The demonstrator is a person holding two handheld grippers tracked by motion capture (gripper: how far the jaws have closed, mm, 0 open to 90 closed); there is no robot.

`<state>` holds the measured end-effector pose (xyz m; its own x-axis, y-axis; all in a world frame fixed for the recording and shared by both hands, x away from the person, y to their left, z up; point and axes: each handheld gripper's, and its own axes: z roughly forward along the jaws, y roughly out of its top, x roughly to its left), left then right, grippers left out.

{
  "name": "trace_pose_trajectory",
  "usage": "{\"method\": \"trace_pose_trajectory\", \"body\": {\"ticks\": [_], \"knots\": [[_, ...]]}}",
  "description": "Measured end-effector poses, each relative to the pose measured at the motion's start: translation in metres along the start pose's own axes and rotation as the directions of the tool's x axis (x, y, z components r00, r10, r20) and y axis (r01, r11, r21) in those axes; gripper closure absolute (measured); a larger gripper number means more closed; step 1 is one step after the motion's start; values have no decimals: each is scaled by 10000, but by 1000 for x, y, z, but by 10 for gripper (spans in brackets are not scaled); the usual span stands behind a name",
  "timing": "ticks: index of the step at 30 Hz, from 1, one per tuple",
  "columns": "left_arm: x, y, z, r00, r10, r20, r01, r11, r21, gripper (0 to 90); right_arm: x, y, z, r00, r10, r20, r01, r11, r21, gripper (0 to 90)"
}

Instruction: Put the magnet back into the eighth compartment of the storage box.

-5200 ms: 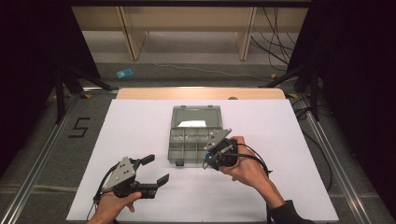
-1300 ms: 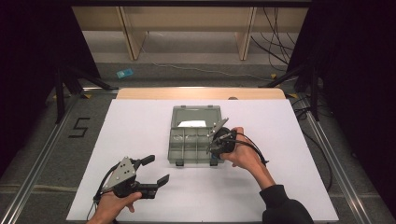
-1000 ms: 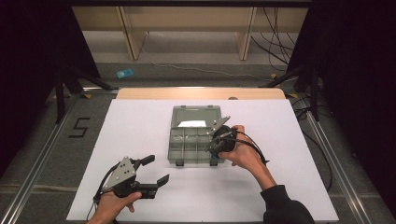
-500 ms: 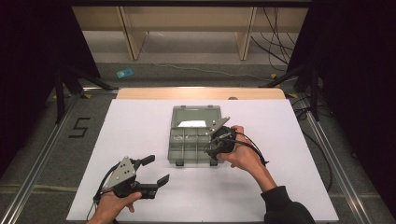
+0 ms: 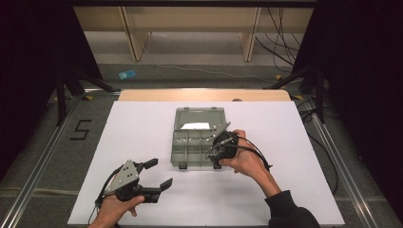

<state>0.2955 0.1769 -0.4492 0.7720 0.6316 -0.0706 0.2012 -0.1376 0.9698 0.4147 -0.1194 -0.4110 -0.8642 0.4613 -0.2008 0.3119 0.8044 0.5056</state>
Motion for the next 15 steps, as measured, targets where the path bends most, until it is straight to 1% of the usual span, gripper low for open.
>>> {"method": "trace_pose_trajectory", "body": {"ticks": [3,4,5,6,7,9,10,11,14,15], "knots": [[0,0,1,10000,-39,40,39,10000,-16,163,2,0,1,10000,15,-44,-15,9999,147,343],[0,-1,1,10000,-53,36,53,10000,22,163,2,0,1,10000,-42,-86,44,9997,223,343],[0,-1,1,10000,-30,45,29,10000,82,163,4,0,4,9998,-195,59,193,9995,246,342],[0,-1,1,10000,-41,49,41,9999,125,163,4,0,4,9998,-195,59,193,9995,246,342],[0,-1,1,10000,5,69,-6,9998,181,163,5,0,5,9995,-307,51,305,9989,369,343],[-1,-2,2,9999,-53,165,50,9999,133,163,6,1,6,9995,-295,76,292,9989,375,342],[-1,-2,2,9999,-60,161,58,9999,141,163,6,1,6,9997,-248,-10,248,9988,414,343],[-1,-2,2,9998,-60,164,57,9999,150,163,6,1,4,9998,-168,-131,172,9993,327,342],[-1,-2,2,9999,-52,163,49,9998,170,163,5,1,3,9998,-167,-68,168,9997,181,327],[-1,-2,2,9999,-31,142,28,9998,209,163,6,1,2,9999,-91,-145,94,9998,156,319]]}}
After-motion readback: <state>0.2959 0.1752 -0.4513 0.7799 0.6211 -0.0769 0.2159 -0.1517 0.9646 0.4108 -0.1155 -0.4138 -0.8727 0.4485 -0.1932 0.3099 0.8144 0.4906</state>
